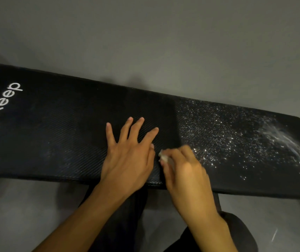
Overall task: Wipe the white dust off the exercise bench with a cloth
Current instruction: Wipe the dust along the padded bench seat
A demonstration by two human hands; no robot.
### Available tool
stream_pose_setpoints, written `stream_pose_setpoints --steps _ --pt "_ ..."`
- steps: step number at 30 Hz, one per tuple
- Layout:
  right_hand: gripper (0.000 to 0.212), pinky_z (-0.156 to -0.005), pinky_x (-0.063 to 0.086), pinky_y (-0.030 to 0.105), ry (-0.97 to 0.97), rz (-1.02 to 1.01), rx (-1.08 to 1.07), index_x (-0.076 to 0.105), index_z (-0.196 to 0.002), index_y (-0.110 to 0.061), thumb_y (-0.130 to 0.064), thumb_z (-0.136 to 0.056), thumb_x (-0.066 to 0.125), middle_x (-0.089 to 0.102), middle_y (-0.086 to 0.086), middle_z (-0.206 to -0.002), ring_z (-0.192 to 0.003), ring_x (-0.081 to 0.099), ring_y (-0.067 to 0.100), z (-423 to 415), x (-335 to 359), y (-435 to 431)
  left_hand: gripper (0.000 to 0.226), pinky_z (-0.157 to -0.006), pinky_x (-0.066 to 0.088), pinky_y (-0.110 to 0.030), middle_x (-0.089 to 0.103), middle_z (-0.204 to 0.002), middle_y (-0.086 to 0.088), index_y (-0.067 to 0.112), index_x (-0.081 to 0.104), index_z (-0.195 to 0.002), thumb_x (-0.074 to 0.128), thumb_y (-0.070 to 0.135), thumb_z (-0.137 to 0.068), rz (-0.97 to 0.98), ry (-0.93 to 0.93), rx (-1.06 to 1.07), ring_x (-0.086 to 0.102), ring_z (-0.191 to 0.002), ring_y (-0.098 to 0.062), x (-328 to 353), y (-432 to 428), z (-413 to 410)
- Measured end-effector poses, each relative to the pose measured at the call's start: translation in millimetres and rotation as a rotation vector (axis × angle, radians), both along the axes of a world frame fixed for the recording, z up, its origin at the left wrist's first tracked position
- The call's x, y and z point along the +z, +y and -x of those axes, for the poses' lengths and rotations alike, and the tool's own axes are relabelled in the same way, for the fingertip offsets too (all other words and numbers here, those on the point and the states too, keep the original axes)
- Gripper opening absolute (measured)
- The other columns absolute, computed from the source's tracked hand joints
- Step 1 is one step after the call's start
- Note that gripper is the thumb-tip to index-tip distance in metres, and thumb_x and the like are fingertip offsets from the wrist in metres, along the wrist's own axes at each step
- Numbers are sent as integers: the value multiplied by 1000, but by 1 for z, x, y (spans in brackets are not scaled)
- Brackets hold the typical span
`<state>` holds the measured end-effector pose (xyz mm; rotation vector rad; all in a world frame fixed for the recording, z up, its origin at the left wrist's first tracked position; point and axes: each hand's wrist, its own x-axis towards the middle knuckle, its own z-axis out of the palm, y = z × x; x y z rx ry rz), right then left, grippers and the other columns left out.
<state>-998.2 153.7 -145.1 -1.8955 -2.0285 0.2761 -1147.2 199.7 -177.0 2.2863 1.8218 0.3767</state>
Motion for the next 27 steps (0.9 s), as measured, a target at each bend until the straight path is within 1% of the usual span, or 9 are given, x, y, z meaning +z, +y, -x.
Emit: stream_pose_setpoints --steps 4,8,11,14,17,19,22,25,27 --pt "21 -57 56 42 77 51 18 58 -109 -38 -47 -94 47 52 -15 -107 -75 68 17 -7 -1 -33 53 -122 5 -71 29 -167 -7 40 37 -153 23 43 -102 -3 -5 -3 17 -157 -30 1 -1 -1" --pt "19 -60 55 43 29 -6 -79 64 -111 -32 -39 -96 55 53 -8 -106 -76 67 25 -13 -3 -14 53 -121 6 -71 30 -166 -8 40 39 -153 23 43 -102 2 -7 -8 18 -157 -30 2 -2 0" --pt "21 -60 54 39 5 -2 -68 65 -116 -28 -36 -98 57 52 -7 -108 -76 66 22 -7 0 -14 57 -122 7 -71 32 -165 -9 40 42 -152 20 45 -100 14 -19 -23 18 -157 -31 5 -4 1" --pt "20 -61 56 44 73 62 -26 64 -113 -31 -39 -97 55 53 -11 -107 -77 67 20 -14 2 -33 56 -121 16 -69 43 -159 -10 36 54 -145 25 43 -98 -2 -34 -55 30 -152 -32 4 -8 0" --pt "19 -65 56 45 68 20 -102 65 -112 -29 -37 -97 58 53 -8 -105 -81 67 24 -27 -1 -25 51 -118 27 -67 54 -150 -10 32 61 -139 33 40 -98 -54 -5 -70 42 -145 -34 0 -12 -5" --pt "23 -69 55 46 42 1 -135 65 -116 -27 -38 -98 56 52 -6 -108 -84 66 26 -29 -2 -12 48 -118 28 -67 55 -149 -11 32 62 -138 36 40 -98 -63 19 -58 44 -143 -34 2 -14 -9" --pt "24 -66 56 45 88 0 -69 64 -116 -27 -38 -97 54 52 -8 -108 -81 66 21 -28 -4 -19 48 -121 20 -68 43 -159 -12 37 51 -147 39 41 -101 -17 29 -48 32 -151 -35 7 -18 -19" --pt "21 -67 58 42 169 37 -49 66 -111 -29 -37 -93 57 54 -11 -105 -81 67 13 -39 -3 -44 51 -123 7 -69 23 -169 -13 42 35 -156 33 43 -105 22 27 -49 13 -157 -35 7 -17 -33" --pt "20 -67 57 45 134 5 -99 67 -108 -29 -38 -91 58 56 -9 -103 -80 67 17 -49 -4 -39 52 -120 7 -73 22 -169 -14 43 34 -156 26 45 -104 11 36 -68 12 -157 -37 7 -13 -45"
